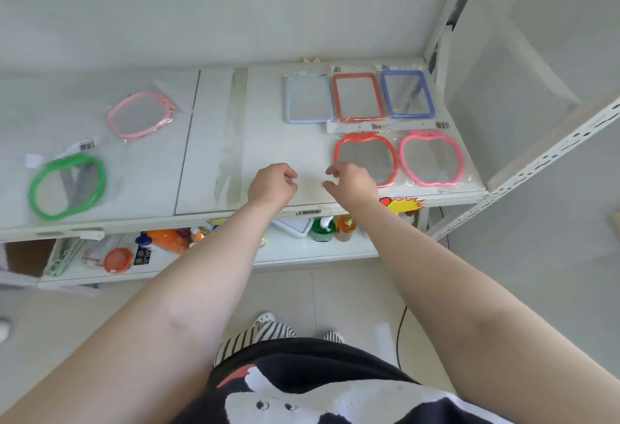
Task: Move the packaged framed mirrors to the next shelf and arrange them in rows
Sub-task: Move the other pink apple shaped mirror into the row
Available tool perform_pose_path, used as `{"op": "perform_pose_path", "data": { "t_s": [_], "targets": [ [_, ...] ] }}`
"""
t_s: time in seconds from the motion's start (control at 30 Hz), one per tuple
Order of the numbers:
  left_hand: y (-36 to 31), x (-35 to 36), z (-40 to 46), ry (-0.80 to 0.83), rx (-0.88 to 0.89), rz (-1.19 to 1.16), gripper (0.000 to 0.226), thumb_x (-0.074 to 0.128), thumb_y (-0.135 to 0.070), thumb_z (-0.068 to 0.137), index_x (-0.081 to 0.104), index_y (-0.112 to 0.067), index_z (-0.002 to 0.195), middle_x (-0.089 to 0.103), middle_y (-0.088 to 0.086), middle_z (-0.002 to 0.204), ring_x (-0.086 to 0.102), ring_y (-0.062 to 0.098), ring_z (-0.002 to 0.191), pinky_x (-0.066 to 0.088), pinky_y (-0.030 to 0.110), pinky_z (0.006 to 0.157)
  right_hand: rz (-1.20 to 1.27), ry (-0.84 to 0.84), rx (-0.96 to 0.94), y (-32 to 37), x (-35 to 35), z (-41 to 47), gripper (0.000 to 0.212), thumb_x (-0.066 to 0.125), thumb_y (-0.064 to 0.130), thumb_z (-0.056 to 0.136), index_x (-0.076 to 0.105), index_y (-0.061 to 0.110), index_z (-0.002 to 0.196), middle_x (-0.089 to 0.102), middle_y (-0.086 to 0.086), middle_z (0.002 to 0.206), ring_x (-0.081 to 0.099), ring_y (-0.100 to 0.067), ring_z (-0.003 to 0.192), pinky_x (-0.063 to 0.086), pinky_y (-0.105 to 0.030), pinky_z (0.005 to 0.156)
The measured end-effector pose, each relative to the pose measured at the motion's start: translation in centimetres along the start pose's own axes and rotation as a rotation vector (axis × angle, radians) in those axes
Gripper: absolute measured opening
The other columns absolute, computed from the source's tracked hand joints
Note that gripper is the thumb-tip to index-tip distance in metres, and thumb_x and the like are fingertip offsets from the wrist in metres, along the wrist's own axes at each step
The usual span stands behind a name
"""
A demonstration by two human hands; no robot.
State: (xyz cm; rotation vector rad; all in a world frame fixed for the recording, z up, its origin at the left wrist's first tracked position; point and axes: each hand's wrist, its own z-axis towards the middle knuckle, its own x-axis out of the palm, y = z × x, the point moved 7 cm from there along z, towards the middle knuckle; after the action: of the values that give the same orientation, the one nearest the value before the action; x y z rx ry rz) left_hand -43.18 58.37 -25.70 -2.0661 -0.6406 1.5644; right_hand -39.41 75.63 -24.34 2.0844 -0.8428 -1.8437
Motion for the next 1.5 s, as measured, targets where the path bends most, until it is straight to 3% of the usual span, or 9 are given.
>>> {"op": "perform_pose_path", "data": {
  "t_s": [0.33,0.63,0.8,0.9,1.17,1.37,1.5],
  "targets": [
    [8.4,-5.8,-2.8,-0.029,-0.037,-0.05,0.028,0.054,-0.014,0.08,0.07,-0.025,0.1,0.07,-0.005,0.105,0.063,0.017,0.103,0.052,0.031,0.09,-0.055,0.076,-0.014,7.2,6.4,-2.6,0.03,0.06,0.029,0.088,0.062,0.022,0.117,0.065,0.003,0.116,0.059,-0.019,0.108,0.046,-0.03,0.079],
    [24.4,-17.5,-5.8,-0.068,-0.061,-0.053,0.025,0.058,-0.012,0.081,0.07,-0.022,0.101,0.072,0.0,0.104,0.065,0.02,0.101,0.052,0.031,0.089,-0.004,0.091,-0.018,22.1,17.0,-7.2,0.029,0.063,0.028,0.087,0.063,0.023,0.115,0.065,0.001,0.116,0.061,-0.021,0.106,0.049,-0.031,0.084],
    [30.3,-23.1,-6.4,-0.082,-0.065,-0.024,0.029,0.058,-0.012,0.08,0.07,-0.023,0.104,0.072,0.001,0.11,0.064,0.023,0.107,0.051,0.034,0.093,0.001,0.09,-0.011,28.7,20.7,-8.6,0.029,0.061,0.025,0.087,0.063,0.022,0.115,0.066,0.002,0.11,0.063,-0.02,0.094,0.048,-0.03,0.077],
    [32.0,-25.0,-5.9,-0.088,-0.063,-0.032,0.029,0.058,-0.012,0.081,0.07,-0.021,0.106,0.072,0.002,0.112,0.064,0.025,0.109,0.05,0.036,0.096,-0.03,0.105,0.003,30.9,22.2,-8.7,0.029,0.061,0.026,0.088,0.062,0.022,0.117,0.065,0.002,0.106,0.061,-0.018,0.088,0.047,-0.029,0.075],
    [34.7,-27.8,-1.9,-0.1,-0.076,-0.014,0.028,0.056,-0.012,0.085,0.068,-0.018,0.109,0.07,0.003,0.114,0.062,0.024,0.111,0.051,0.035,0.094,-0.062,0.118,-0.013,35.0,25.0,-4.4,0.029,0.061,0.029,0.088,0.062,0.024,0.117,0.065,0.002,0.116,0.061,-0.019,0.104,0.048,-0.03,0.081],
    [35.4,-30.9,2.9,-0.137,-0.108,-0.015,0.032,0.051,-0.009,0.083,0.069,-0.019,0.108,0.07,0.001,0.116,0.062,0.023,0.112,0.05,0.033,0.097,-0.035,0.136,0.009,37.3,26.0,1.5,0.029,0.059,0.027,0.087,0.062,0.024,0.116,0.063,0.001,0.118,0.057,-0.022,0.077,0.047,-0.029,0.071],
    [36.2,-32.4,6.4,-0.16,-0.093,-0.021,0.031,0.052,-0.009,0.082,0.068,-0.018,0.107,0.07,0.002,0.114,0.063,0.023,0.11,0.049,0.032,0.096,-0.043,0.122,0.029,38.3,26.0,3.7,0.031,0.059,0.027,0.087,0.061,0.023,0.118,0.063,0.001,0.117,0.06,-0.021,0.083,0.047,-0.028,0.072]
  ]
}}
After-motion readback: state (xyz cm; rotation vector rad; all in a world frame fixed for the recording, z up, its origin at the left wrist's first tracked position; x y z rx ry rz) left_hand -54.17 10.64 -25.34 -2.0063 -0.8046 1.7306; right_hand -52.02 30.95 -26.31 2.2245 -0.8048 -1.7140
